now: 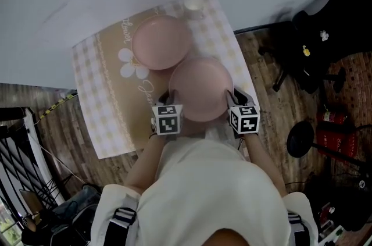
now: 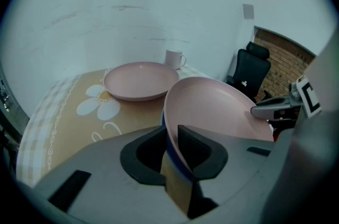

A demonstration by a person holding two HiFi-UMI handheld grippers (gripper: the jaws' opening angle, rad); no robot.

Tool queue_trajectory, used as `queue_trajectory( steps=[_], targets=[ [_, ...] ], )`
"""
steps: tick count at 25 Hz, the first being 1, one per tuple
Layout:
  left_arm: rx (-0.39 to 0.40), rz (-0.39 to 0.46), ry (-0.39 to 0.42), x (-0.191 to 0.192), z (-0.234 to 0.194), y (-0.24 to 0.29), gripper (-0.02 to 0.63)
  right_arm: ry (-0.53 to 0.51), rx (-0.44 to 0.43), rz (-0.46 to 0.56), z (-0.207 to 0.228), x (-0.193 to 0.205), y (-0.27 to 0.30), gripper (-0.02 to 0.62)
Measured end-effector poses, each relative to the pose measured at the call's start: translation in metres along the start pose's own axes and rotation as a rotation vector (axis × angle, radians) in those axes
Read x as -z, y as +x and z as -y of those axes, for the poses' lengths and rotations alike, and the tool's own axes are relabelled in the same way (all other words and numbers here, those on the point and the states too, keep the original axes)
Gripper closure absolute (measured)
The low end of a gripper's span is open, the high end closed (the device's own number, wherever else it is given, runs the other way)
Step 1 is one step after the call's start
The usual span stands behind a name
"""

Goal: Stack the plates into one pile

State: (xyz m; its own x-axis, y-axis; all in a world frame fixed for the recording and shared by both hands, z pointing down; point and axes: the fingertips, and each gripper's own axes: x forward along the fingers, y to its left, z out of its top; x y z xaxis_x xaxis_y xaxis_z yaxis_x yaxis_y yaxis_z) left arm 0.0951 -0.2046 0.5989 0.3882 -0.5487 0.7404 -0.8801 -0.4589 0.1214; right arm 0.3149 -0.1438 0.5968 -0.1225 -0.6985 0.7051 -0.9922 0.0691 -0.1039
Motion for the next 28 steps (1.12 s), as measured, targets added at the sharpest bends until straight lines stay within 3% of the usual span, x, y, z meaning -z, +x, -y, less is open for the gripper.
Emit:
queue_trajectory(
  steps=[8,12,17,20,23,28],
  targets=[
    [-0.063,0.023,-0.02,0.003,-0.006,-0.007,0.549,-0.026,-0.027,-0.022,0.0,-0.003,0.005,0.514],
    [-0.063,0.029,-0.085,0.005,-0.007,-0.009,0.539,-0.068,-0.078,-0.028,-0.002,-0.004,0.007,0.509],
    [-0.076,0.036,-0.183,0.014,-0.007,-0.006,0.48,-0.111,-0.159,-0.035,-0.004,-0.01,0.017,0.485],
    [-0.09,0.055,-0.256,0.017,-0.007,-0.008,0.48,-0.16,-0.2,-0.051,-0.006,-0.011,0.023,0.47],
    [-0.055,0.061,-0.312,0.018,-0.002,-0.007,0.48,-0.182,-0.22,-0.064,-0.007,-0.011,0.029,0.46],
    [-0.064,0.012,-0.344,0.033,-0.002,0.001,0.487,-0.177,-0.235,-0.077,-0.008,-0.008,0.035,0.459]
  ],
)
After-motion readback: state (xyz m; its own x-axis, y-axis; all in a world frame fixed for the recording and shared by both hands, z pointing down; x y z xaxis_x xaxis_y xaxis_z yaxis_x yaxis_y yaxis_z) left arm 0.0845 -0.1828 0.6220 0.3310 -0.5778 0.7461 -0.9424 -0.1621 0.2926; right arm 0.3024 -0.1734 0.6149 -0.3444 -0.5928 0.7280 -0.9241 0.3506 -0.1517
